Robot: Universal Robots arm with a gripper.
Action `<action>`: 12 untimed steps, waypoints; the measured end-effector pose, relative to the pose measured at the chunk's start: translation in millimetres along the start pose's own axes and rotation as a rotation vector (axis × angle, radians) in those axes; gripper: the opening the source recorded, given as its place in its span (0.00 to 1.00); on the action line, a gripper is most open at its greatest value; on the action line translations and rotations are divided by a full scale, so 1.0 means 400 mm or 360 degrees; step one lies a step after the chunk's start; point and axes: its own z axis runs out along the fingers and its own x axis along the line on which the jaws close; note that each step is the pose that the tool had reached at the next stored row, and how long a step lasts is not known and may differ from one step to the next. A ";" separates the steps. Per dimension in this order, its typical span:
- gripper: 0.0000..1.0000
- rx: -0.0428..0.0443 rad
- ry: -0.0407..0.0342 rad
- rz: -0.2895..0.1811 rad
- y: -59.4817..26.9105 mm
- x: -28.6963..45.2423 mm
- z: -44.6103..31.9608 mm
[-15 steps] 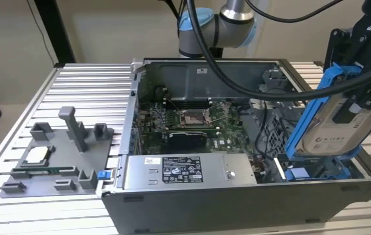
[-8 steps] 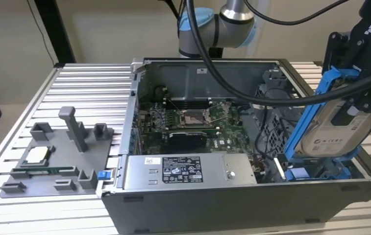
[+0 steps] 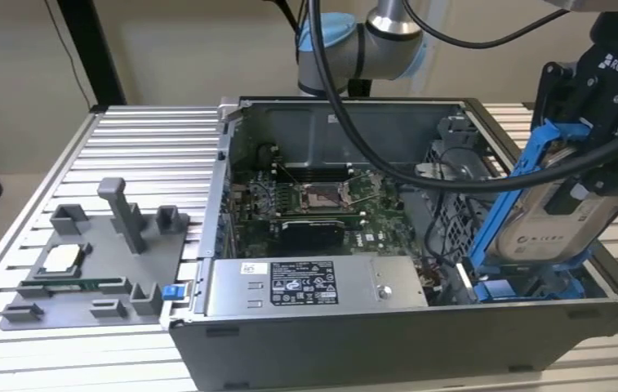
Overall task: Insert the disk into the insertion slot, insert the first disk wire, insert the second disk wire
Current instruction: 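Insert the disk into the insertion slot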
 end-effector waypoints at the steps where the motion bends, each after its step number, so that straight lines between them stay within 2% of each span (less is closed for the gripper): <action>1: 0.00 0.0000 -0.0004 0.0000 -0.001 0.000 0.003; 7: 0.00 0.0000 -0.0020 -0.0001 -0.016 -0.001 0.024; 12: 0.00 -0.0001 -0.0033 -0.0001 -0.018 -0.002 0.039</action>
